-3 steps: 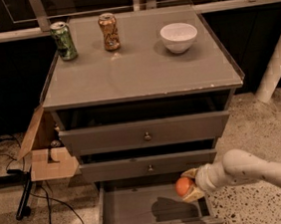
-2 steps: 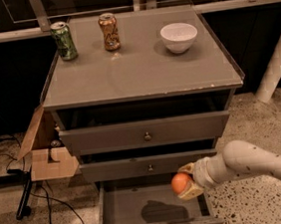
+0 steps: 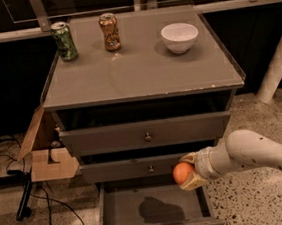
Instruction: Pick orange from bottom drawer and place on counter
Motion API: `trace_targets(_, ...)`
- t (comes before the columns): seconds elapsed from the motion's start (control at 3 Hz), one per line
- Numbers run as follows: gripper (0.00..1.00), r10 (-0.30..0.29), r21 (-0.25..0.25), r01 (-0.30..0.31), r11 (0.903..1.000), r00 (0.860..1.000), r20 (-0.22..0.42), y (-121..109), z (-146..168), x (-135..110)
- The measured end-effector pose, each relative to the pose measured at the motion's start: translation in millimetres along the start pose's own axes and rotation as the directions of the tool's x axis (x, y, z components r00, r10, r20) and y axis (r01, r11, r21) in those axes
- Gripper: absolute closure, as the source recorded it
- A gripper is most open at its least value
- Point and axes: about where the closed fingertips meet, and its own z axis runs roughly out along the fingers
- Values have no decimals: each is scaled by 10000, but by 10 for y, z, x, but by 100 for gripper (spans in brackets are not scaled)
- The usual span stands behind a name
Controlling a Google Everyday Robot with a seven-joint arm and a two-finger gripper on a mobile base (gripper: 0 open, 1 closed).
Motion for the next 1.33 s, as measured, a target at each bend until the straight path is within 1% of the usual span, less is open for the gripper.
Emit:
trace_targets(0.33,100,16,139,-16,9999,10000,-34,-113,-374,-231)
trace_targets(0.67,100,24,641,-20,9979,10000,-70,-353,-1159,-791)
trace_targets(1.0,100,-841,1247,895,9881,9953,-482,-636,-2149,-1731)
trace_targets(1.33,100,-841,1247,895,9881,9953,-482,-636,-2147,-1731)
